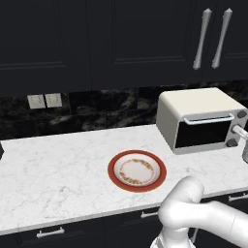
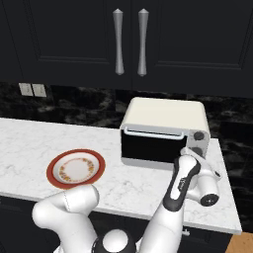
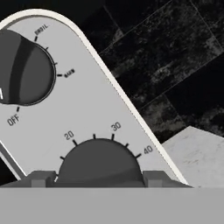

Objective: Pick up the kebab skewer and baguette bread, and place them inside the toaster oven. Close the toaster oven door and start by setting the timer.

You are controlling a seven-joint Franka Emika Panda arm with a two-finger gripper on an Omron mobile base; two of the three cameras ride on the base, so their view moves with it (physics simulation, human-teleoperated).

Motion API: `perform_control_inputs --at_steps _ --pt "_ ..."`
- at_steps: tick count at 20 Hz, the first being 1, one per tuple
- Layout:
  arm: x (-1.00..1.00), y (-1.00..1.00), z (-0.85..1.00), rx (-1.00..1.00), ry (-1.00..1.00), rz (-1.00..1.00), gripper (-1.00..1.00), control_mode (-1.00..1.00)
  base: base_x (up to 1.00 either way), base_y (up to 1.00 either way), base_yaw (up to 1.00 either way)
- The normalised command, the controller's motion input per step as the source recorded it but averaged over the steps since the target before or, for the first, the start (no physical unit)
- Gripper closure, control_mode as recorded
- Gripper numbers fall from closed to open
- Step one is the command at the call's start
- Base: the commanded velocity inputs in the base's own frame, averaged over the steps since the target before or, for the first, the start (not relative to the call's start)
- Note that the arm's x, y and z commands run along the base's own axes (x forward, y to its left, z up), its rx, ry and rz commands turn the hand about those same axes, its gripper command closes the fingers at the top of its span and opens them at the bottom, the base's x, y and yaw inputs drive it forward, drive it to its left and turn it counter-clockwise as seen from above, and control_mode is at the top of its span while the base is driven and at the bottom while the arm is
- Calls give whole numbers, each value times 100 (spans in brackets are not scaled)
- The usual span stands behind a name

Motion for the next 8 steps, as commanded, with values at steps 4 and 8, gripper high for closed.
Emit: perform_control_inputs --at_steps 4,8 --pt "0 -10 -1 25 -5 0 100 -100 0 0 0" --pt "0 -7 0 26 -7 0 100 -100 0 0 0"
